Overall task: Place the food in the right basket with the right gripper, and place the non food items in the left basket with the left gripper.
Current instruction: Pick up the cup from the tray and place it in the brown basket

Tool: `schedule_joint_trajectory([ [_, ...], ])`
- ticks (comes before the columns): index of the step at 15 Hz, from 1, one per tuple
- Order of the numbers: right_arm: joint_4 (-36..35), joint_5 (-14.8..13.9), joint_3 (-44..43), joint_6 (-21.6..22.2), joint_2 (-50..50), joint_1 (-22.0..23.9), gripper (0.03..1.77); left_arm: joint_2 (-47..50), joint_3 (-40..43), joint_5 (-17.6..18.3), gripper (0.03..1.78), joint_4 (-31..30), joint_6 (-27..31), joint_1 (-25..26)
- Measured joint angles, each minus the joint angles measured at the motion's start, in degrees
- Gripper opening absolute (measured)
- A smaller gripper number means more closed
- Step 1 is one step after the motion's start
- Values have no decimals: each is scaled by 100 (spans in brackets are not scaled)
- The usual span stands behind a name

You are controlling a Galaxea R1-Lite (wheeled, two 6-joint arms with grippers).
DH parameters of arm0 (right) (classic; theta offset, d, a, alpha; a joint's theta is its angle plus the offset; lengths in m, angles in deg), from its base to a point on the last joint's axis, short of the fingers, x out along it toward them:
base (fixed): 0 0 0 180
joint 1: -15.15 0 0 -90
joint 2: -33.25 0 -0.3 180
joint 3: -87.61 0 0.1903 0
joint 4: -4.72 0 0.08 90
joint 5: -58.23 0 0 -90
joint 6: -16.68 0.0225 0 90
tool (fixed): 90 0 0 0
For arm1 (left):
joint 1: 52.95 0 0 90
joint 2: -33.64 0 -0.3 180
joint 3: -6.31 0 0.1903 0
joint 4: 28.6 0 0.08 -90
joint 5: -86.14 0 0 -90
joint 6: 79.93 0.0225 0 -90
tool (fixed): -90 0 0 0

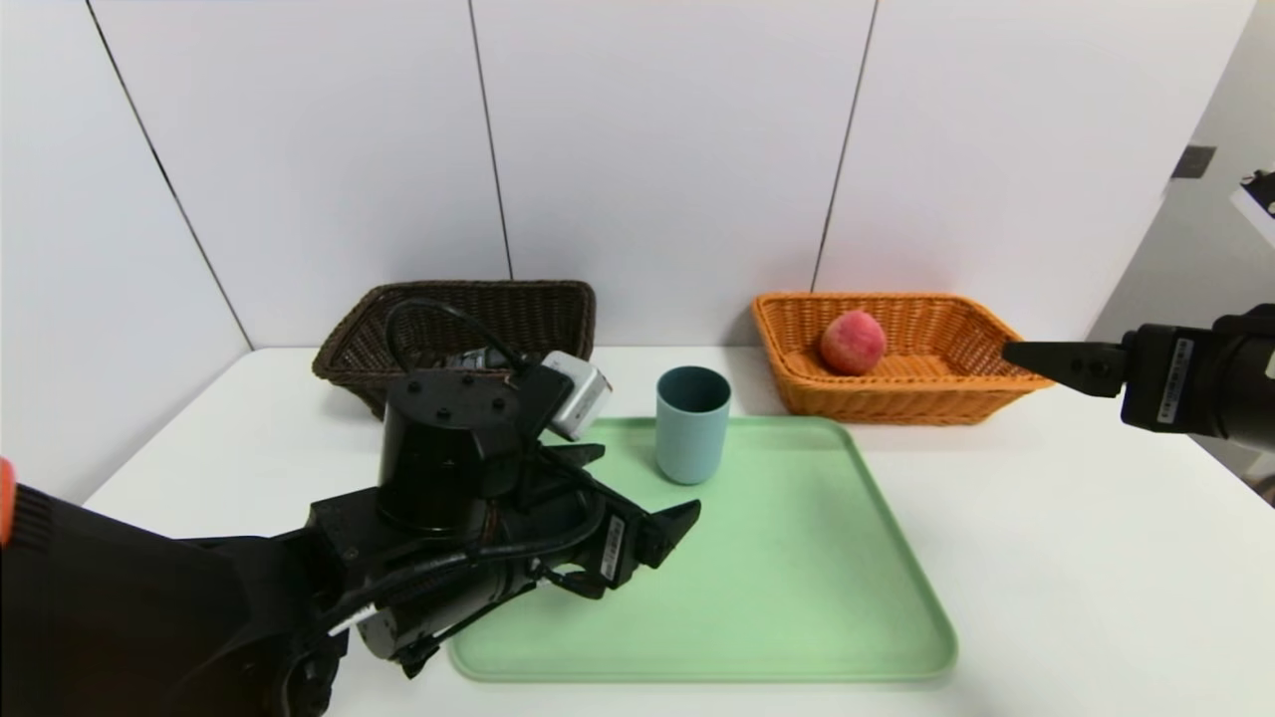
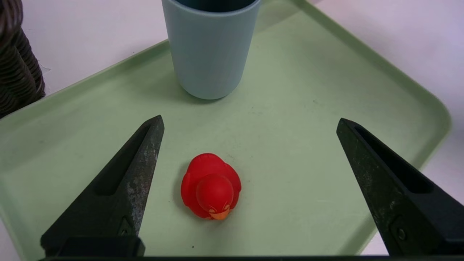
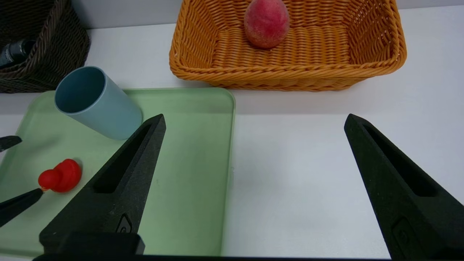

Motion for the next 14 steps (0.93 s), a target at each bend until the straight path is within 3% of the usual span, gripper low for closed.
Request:
schedule_joint_trajectory([
  [9, 5, 2, 37, -2, 22, 0, 170, -712, 11, -13, 169, -1101, 457, 38],
  [14, 9, -5, 44, -17, 41, -6, 170, -1003, -463, -4, 169, -1139, 449, 72],
])
